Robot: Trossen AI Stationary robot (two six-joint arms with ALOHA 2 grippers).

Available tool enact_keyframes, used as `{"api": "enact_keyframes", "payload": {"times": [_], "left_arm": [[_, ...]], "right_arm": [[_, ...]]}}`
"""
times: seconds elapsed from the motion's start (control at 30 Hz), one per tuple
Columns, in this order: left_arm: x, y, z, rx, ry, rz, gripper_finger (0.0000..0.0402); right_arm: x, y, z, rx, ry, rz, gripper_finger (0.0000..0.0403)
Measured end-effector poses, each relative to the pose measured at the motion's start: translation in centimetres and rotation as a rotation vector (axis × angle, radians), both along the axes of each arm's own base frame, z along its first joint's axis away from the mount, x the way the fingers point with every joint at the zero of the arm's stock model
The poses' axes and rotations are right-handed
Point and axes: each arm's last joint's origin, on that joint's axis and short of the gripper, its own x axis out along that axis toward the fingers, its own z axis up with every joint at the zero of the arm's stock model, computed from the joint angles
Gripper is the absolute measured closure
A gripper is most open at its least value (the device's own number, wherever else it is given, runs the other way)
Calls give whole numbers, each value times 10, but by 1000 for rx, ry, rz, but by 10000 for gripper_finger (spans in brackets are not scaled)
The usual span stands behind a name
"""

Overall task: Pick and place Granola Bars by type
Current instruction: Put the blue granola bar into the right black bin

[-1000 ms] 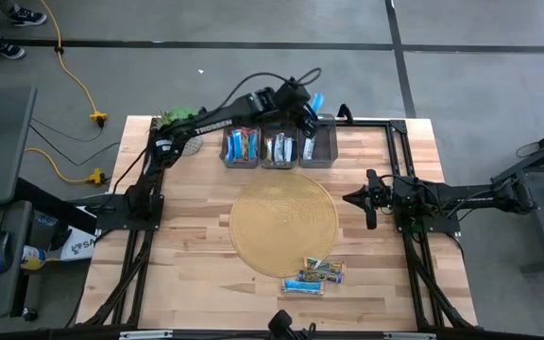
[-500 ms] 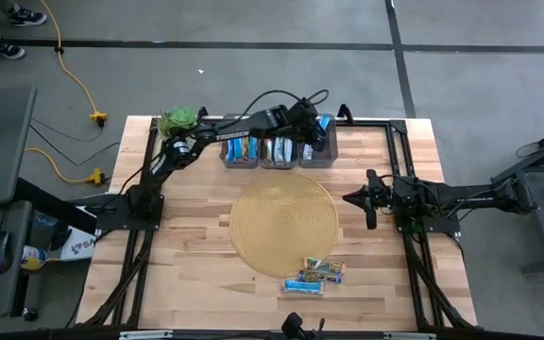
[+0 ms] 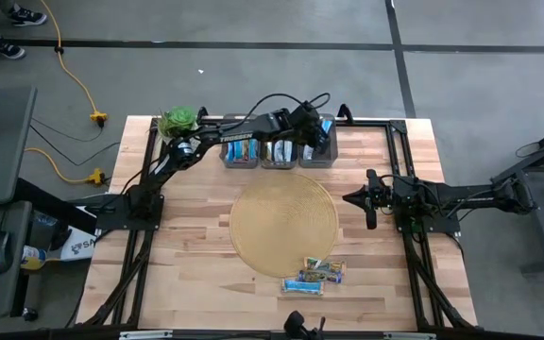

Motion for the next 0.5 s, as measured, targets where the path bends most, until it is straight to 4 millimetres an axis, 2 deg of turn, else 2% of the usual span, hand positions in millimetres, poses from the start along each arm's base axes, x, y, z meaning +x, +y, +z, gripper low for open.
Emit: {"api": "enact_keyframes", "payload": {"times": [0.5], "left_arm": [[2, 1, 3, 22, -32, 8, 401]], "right_arm": [[0, 0, 0, 0, 0, 0, 402]]}}
